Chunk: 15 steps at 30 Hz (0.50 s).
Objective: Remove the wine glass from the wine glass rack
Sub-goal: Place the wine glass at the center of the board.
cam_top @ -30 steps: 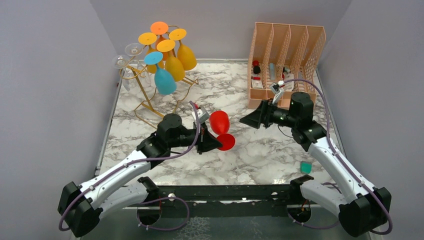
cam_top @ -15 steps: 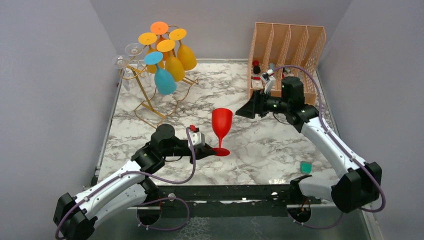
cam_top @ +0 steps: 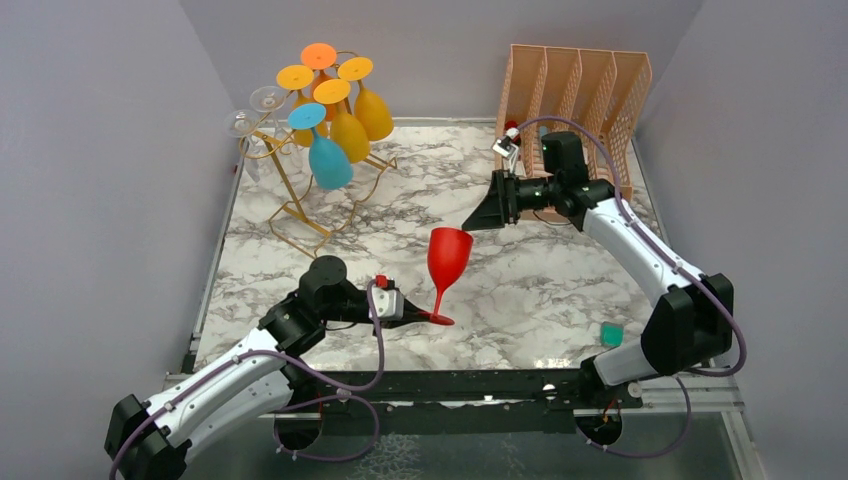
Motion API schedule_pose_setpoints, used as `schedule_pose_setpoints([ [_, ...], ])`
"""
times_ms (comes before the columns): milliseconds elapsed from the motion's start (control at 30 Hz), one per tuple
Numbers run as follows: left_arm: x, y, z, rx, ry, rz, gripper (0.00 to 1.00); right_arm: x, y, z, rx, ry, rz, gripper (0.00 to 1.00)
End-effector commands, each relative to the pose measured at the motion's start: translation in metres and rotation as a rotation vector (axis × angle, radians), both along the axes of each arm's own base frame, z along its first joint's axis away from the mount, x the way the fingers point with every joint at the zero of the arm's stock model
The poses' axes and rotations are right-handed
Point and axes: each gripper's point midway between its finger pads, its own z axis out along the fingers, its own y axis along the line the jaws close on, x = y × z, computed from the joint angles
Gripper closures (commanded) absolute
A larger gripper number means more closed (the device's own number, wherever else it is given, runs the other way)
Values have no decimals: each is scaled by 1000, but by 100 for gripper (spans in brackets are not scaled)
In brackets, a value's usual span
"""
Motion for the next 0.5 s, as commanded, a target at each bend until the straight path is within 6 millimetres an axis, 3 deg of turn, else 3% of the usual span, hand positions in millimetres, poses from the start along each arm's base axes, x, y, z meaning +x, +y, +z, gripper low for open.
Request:
schedule_pose_setpoints([
  [0,-9,0,8,-35,-62,-65,100,-22,7,9,72,104,159,36],
  [300,-9,0,7,-34,-66,-68,100,-54,24,9,96,215,322,50],
  [467,-9,0,4,-20,-56,-68,100,-57,24,13,104,201,330,63],
])
